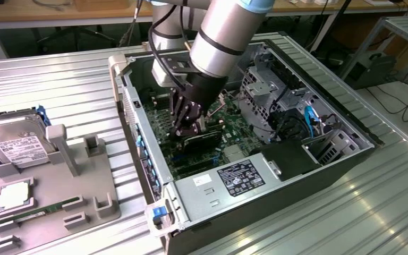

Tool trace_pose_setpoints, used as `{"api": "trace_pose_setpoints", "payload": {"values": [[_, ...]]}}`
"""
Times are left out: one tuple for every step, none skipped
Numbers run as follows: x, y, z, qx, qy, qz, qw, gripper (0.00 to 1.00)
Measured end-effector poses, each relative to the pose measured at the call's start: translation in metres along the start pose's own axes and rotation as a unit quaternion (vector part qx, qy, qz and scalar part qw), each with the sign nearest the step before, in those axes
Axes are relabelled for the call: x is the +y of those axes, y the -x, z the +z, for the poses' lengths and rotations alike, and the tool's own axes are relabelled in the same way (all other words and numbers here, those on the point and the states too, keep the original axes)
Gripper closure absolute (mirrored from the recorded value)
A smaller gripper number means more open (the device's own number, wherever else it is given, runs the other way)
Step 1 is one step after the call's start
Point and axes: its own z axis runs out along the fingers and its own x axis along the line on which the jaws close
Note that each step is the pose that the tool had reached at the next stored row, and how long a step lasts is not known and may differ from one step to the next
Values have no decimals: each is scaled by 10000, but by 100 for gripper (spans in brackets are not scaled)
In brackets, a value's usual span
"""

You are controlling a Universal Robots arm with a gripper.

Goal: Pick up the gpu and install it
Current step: 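Press down on the gpu until it lock into place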

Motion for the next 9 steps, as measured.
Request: {"api": "trace_pose_setpoints", "payload": {"values": [[2, 1, -2, 14, -46, 3, 10000, 89], [4, 2, -4, 32, -109, 7, 9999, 89], [9, 4, -9, 60, -206, 14, 9998, 89], [18, 8, -30, 81, -283, 19, 9996, 89], [23, 10, -43, 88, -313, 21, 9995, 89], [30, 12, -55, 94, -350, 22, 9993, 89], [35, 15, -61, 101, -385, 24, 9992, 89], [40, 17, -62, 113, -433, 27, 9990, 89], [49, 18, -60, 123, -484, 30, 9987, 89]]}}
